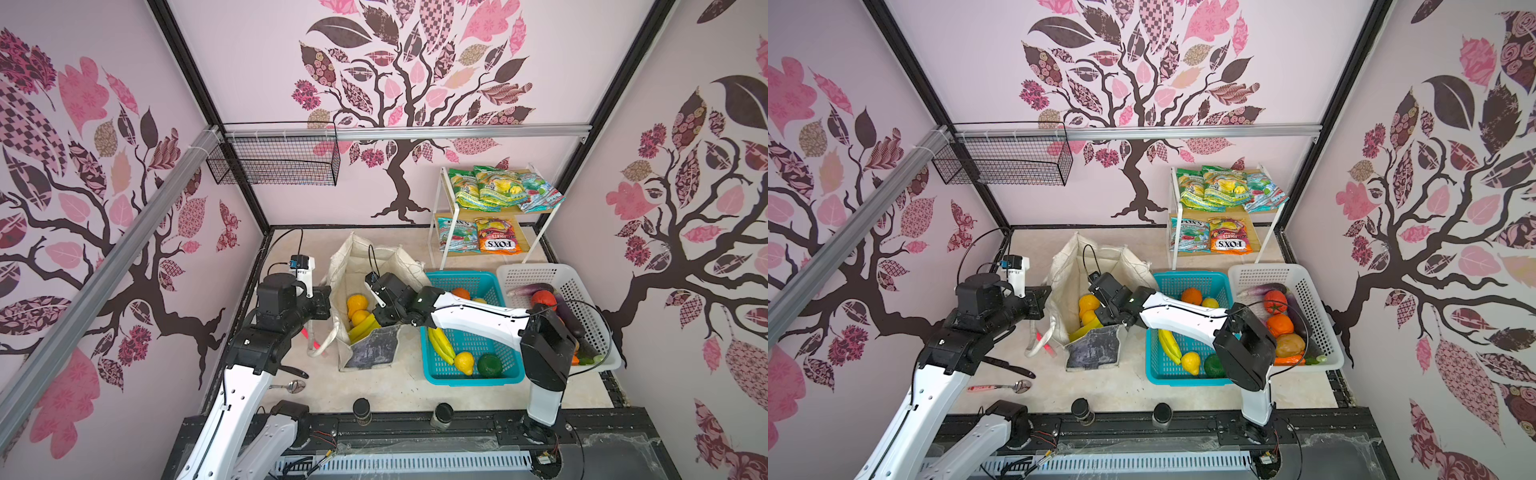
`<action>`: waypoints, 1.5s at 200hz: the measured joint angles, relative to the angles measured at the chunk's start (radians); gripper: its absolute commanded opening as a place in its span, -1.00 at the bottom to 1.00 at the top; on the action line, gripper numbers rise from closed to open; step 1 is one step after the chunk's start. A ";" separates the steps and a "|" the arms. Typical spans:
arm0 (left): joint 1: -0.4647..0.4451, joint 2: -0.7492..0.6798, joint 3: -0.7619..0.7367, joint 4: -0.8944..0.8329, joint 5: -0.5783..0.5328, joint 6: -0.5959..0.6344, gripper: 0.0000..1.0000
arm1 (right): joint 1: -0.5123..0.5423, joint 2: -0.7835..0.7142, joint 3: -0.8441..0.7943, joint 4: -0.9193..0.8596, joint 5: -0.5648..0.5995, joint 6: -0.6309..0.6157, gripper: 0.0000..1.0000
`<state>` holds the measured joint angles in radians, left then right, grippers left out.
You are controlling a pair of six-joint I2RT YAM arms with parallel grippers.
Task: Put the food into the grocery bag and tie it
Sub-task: 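Lower the bananas into the bag and release them with the right gripper, then raise the open right gripper out of the bag over the teal basket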
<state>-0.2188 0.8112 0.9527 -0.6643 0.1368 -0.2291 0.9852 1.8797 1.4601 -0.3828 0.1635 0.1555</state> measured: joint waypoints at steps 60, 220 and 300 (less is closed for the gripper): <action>0.000 0.000 0.000 0.006 0.000 0.000 -1.00 | -0.034 0.018 -0.001 0.077 -0.014 0.069 0.00; 0.000 -0.005 0.000 0.005 -0.013 -0.003 -1.00 | -0.045 -0.031 -0.018 0.092 0.050 0.119 0.99; -0.002 -0.005 0.000 0.005 -0.035 -0.002 -1.00 | -0.070 -0.371 -0.100 0.084 0.026 0.172 0.99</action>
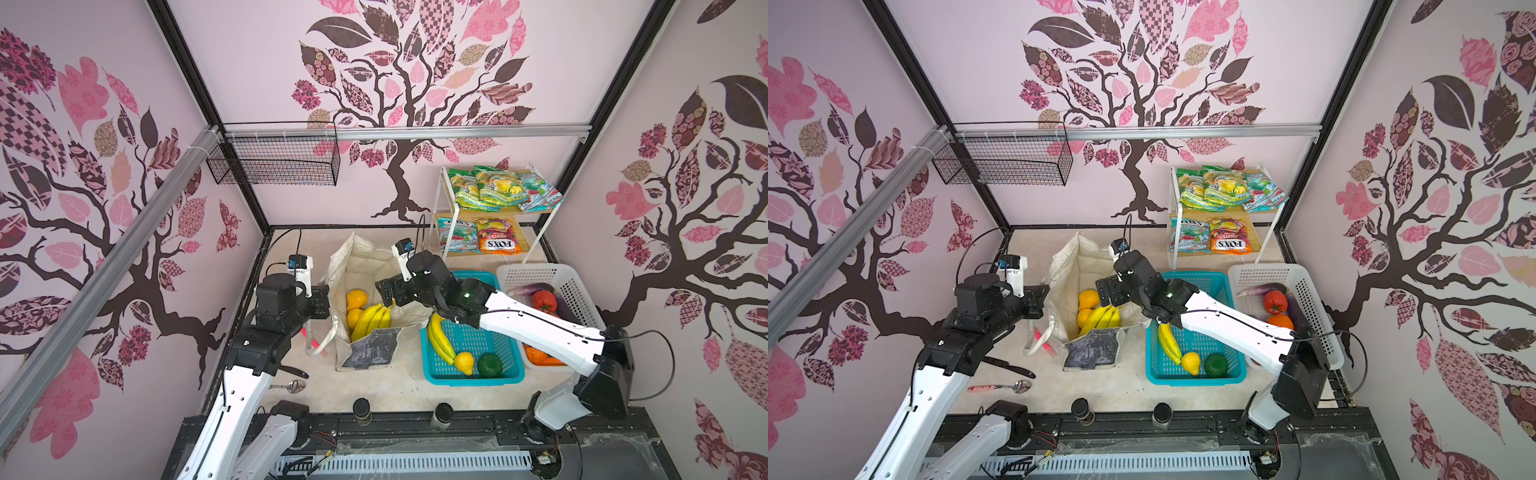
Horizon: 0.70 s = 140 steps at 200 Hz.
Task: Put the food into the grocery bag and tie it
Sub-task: 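Raise the open right gripper out of the bag over the teal basket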
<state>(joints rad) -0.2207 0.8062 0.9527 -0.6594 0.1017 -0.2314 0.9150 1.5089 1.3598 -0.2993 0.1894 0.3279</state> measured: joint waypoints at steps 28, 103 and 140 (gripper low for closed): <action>0.000 0.000 0.000 0.000 -0.004 0.000 -1.00 | -0.105 -0.086 -0.132 0.000 -0.041 0.048 0.99; -0.001 0.000 0.000 -0.001 -0.011 0.000 -1.00 | -0.222 -0.106 -0.285 0.003 -0.142 0.109 0.29; 0.003 0.004 0.000 -0.001 -0.017 -0.002 -1.00 | -0.222 -0.099 -0.285 0.042 -0.209 0.119 -0.95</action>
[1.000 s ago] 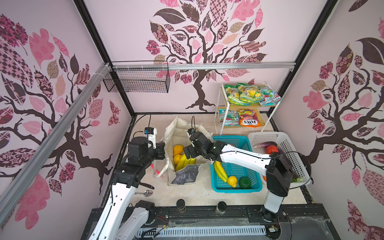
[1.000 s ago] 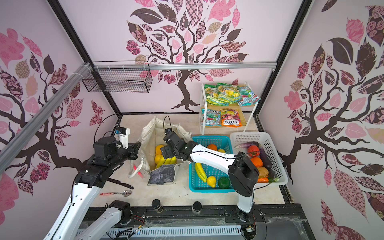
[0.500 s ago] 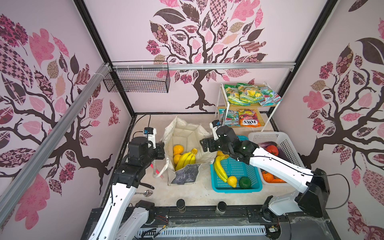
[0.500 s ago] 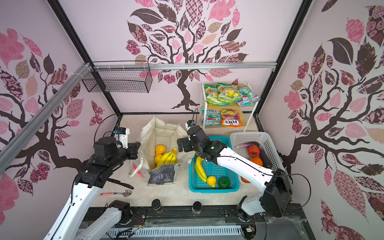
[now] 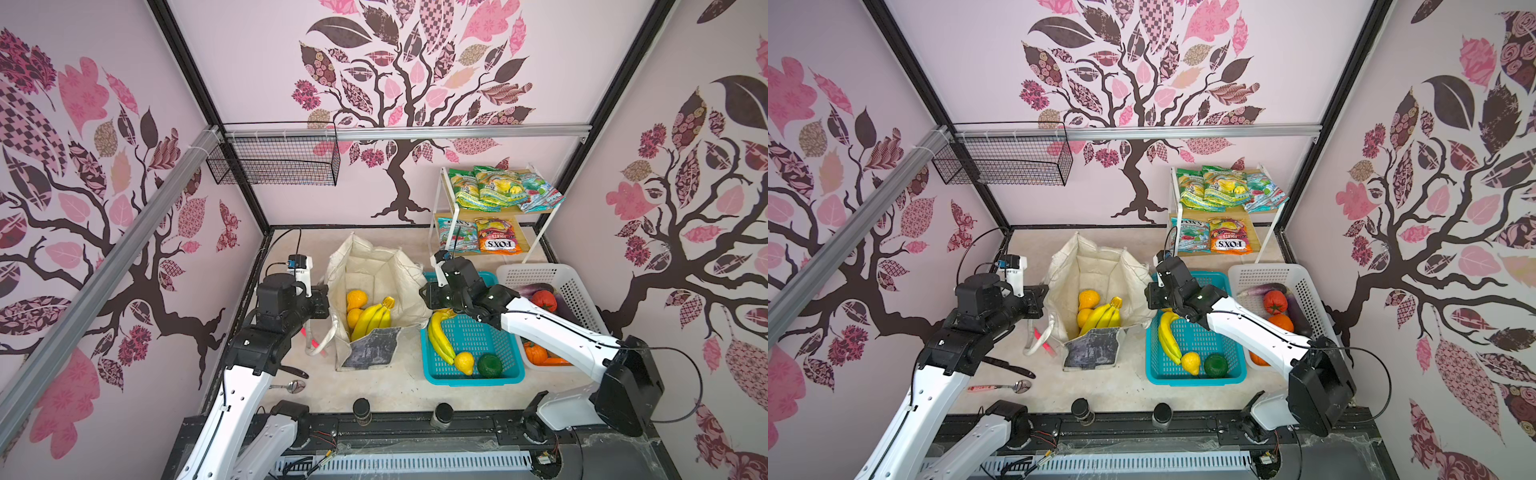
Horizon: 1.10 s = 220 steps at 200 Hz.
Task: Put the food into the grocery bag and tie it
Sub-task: 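Raise the open right gripper out of the bag over the teal basket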
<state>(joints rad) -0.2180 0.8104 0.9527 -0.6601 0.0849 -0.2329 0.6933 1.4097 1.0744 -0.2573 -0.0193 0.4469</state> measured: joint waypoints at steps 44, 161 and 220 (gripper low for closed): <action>0.029 0.027 0.006 -0.003 0.002 -0.031 -1.00 | 0.000 0.013 0.137 -0.062 -0.042 -0.010 -1.00; 0.031 0.119 0.242 -0.140 -0.106 -0.068 -1.00 | 0.009 0.049 0.428 -0.294 0.028 -0.126 -1.00; 0.031 0.116 0.156 -0.116 -0.028 -0.105 -1.00 | 0.009 0.049 0.370 -0.295 0.013 -0.126 -1.00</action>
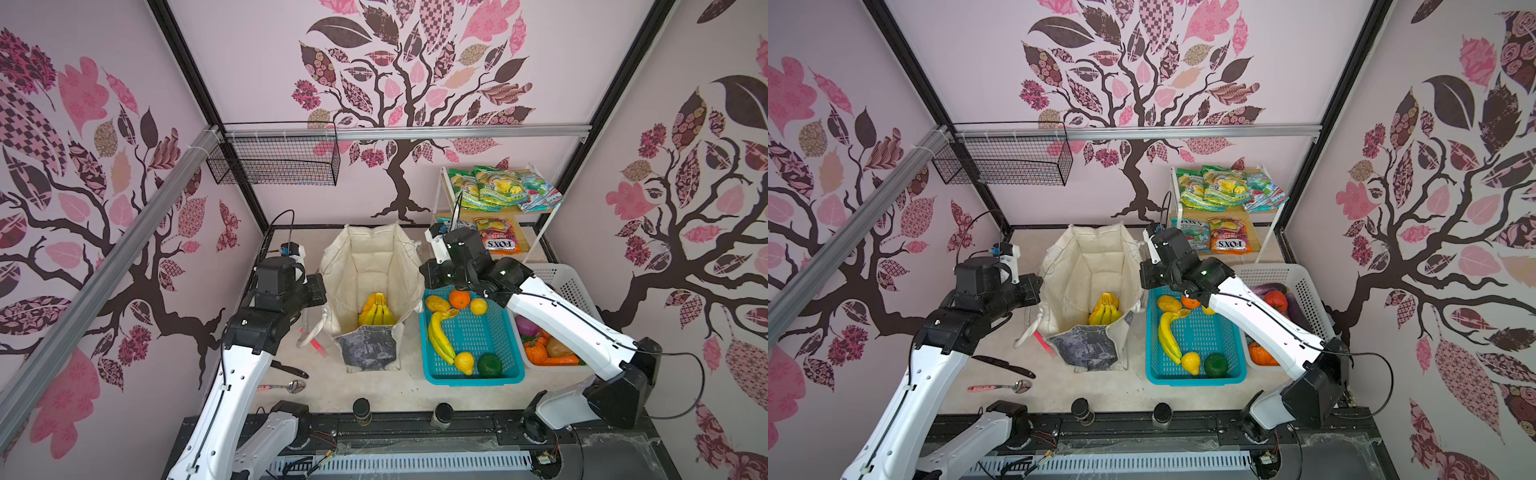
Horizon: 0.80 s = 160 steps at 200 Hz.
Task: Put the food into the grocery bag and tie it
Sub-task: 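Raise the open right gripper out of the bag over the teal basket, then move the right gripper toward the candy shelf farther from the robot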
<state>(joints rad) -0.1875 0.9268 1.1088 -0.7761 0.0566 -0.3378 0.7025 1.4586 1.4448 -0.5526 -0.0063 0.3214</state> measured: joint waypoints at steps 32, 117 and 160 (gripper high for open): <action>0.000 -0.010 -0.054 0.056 0.034 -0.011 -1.00 | 0.000 0.000 -0.048 0.021 0.003 0.003 -1.00; 0.008 -0.008 -0.090 0.119 0.050 -0.014 -1.00 | -0.003 0.043 -0.042 0.064 0.037 -0.008 -1.00; 0.045 0.074 -0.067 0.125 0.074 -0.029 -1.00 | -0.007 0.096 -0.031 0.085 0.055 -0.019 -1.00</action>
<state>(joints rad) -0.1421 1.0012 1.0420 -0.6514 0.1307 -0.3672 0.6952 1.5547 1.4143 -0.4679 0.0486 0.3027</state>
